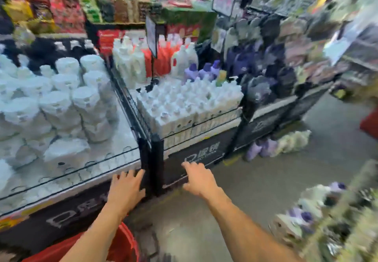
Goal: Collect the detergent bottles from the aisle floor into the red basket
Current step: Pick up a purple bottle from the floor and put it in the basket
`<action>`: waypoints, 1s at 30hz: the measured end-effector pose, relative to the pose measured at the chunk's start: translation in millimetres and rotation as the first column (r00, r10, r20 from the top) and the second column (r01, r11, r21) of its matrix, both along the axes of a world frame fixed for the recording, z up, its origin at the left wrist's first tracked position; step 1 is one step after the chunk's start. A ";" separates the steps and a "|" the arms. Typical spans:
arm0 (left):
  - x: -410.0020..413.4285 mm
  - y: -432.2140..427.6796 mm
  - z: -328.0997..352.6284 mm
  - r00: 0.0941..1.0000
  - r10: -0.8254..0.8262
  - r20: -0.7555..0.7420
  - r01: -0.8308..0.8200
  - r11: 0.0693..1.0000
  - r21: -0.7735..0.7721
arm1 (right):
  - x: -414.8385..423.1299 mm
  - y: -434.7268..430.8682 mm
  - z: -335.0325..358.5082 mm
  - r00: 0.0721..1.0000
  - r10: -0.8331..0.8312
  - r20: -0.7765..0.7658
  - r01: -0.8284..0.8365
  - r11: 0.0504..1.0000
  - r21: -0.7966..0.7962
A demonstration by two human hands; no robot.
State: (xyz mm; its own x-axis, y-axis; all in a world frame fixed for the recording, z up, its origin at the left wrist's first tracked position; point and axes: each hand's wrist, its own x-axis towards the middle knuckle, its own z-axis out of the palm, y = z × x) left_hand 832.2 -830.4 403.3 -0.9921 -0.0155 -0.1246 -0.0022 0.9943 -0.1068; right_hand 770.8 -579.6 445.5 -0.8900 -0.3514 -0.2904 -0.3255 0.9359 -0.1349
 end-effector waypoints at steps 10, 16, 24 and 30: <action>-146.5 277.1 56.9 0.867 -0.489 -0.100 0.489 0.872 -0.027 | 13.1 338.8 28.0 0.739 -0.674 0.014 0.674 0.739 -0.018; -204.6 383.6 57.0 0.762 -0.639 -0.106 0.639 0.768 -0.037 | 6.1 440.2 37.6 0.623 -0.783 0.000 0.782 0.622 -0.035; -319.5 494.0 57.2 0.611 -0.774 -0.165 0.786 0.618 0.015 | -85.3 508.2 20.8 0.525 -0.850 0.042 0.848 0.518 -0.117; -416.5 544.8 49.0 0.607 -0.781 -0.145 0.793 0.608 0.046 | -182.2 531.7 6.6 0.488 -0.866 0.108 0.867 0.465 -0.180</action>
State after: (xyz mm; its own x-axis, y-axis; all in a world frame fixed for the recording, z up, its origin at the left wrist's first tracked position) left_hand 415.6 -285.6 452.3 -0.6215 0.7832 0.0200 0.7812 0.6215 -0.0596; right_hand 588.5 -47.9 452.1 -0.7692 0.5549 -0.3169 0.6382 0.6931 -0.3353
